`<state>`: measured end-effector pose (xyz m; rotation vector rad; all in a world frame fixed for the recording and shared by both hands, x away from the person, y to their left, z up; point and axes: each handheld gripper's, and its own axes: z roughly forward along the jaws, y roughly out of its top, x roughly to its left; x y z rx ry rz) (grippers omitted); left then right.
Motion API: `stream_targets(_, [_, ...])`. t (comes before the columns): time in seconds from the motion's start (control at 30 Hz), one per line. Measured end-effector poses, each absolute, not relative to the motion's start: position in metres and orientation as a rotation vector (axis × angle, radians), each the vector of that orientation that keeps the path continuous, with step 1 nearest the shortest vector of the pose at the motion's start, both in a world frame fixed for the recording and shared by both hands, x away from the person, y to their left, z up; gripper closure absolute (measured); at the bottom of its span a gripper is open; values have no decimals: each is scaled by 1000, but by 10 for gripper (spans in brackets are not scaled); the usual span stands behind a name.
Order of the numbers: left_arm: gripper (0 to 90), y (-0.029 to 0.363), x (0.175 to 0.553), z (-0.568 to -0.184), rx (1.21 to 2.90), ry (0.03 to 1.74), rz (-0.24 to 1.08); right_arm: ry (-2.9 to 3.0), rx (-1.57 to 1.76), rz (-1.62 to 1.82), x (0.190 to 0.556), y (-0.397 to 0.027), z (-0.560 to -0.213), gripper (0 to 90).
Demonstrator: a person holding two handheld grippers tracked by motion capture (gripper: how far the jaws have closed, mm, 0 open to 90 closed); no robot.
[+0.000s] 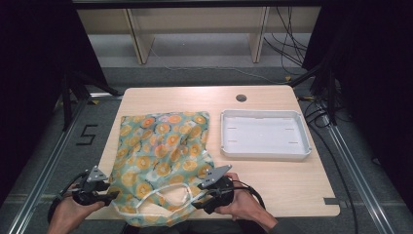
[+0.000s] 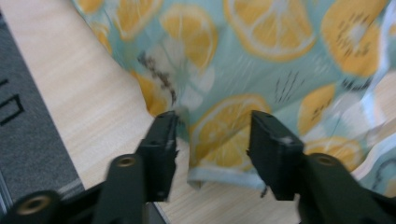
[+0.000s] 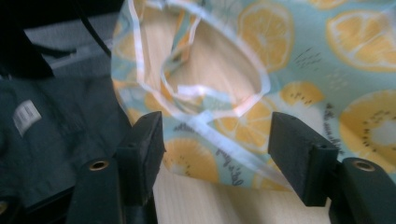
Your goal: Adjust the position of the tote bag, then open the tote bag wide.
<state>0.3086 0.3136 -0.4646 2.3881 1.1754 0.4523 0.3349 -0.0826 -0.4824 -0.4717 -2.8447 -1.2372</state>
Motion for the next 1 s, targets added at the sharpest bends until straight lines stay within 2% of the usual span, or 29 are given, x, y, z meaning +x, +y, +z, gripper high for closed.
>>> stream_targets(0.07, [446, 311, 308, -457, 2374, 1101, 521, -2832, -477, -1210, 334, -81, -486, 341])
stream_targets(0.1, [440, 302, 302, -452, 2322, 1119, 540, -2847, -459, -1198, 335, -81, -488, 329])
stream_targets(0.17, [426, 300, 301, -447, 2351, 1060, 556, -2865, -432, -1188, 335, -80, -491, 312])
stream_targets(0.2, [422, 286, 295, -446, 2268, 1078, 577, -2861, -459, -1156, 334, -81, -492, 311])
stream_targets(0.27, [419, 285, 296, -443, 2300, 1010, 594, -2853, -477, -1137, 332, -80, -494, 311])
stream_targets(0.3, [416, 276, 292, -444, 2279, 1035, 531, -2866, -443, -1136, 333, -80, -495, 317])
stream_targets(0.37, [414, 274, 290, -445, 2273, 1038, 521, -2873, -432, -1130, 333, -80, -495, 329])
stream_targets(0.53, [410, 271, 290, -449, 2280, 1027, 508, -2920, -363, -1048, 329, -79, -500, 503])
stream_targets(0.57, [410, 271, 290, -449, 2280, 1027, 508, -2920, -363, -1048, 329, -79, -500, 503])
stream_targets(0.6, [410, 273, 293, -448, 2302, 979, 527, -2934, -310, -1031, 328, -79, -501, 653])
stream_targets(0.7, [408, 273, 292, -449, 2291, 1017, 513, -2962, -231, -1007, 327, -80, -502, 829])
stream_targets(0.73, [408, 274, 292, -449, 2290, 1018, 508, -2962, -231, -1007, 327, -80, -502, 829])
stream_targets(0.8, [408, 275, 292, -448, 2284, 1001, 498, -2978, -176, -1009, 328, -80, -500, 900])
stream_targets(1.0, [390, 278, 291, -445, 2279, 987, 492, -2911, -233, -1065, 322, -80, -488, 900])
